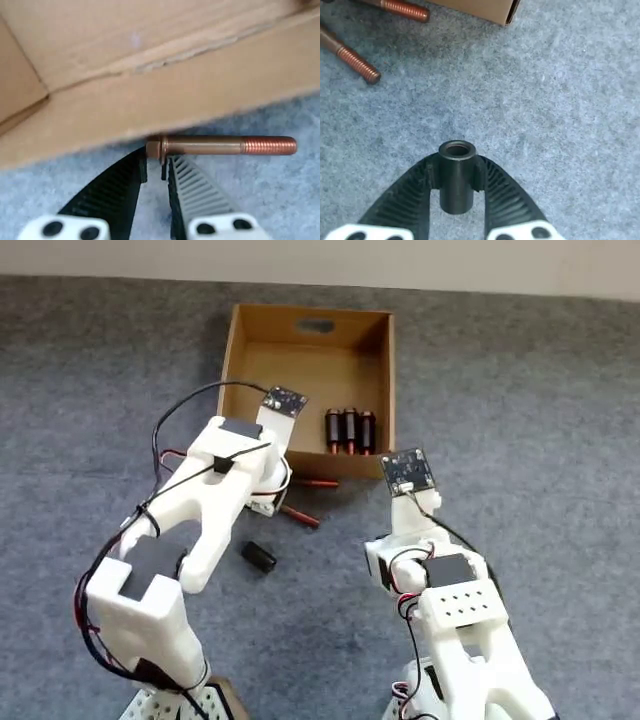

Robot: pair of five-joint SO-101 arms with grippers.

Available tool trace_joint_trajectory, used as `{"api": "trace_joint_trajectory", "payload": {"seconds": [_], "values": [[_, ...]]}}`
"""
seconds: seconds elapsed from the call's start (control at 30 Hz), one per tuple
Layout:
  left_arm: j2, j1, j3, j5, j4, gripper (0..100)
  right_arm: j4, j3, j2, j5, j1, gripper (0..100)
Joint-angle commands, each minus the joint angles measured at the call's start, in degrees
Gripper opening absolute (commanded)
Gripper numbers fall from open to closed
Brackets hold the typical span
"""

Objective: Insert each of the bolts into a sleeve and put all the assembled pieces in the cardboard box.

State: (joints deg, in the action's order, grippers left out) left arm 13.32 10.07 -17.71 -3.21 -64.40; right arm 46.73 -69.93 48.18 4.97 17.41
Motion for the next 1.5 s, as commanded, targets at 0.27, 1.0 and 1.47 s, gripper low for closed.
{"api": "trace_joint_trajectory", "payload": {"seconds": [0.27, 1.0, 1.47], "values": [[-20.4, -3.3, -13.1, -15.6, -0.7, 3, -1.0, 0.2, 1.2, -0.5, -0.6, 0.6], [-28.6, -17.9, -14.6, -70.6, -14.4, 3, -1.0, 0.2, 1.2, -0.5, -0.6, 0.6], [-28.6, -16.7, -25.5, -61.1, 7.6, 17, -0.8, 0.1, 1.2, -0.4, -0.6, 0.6]]}}
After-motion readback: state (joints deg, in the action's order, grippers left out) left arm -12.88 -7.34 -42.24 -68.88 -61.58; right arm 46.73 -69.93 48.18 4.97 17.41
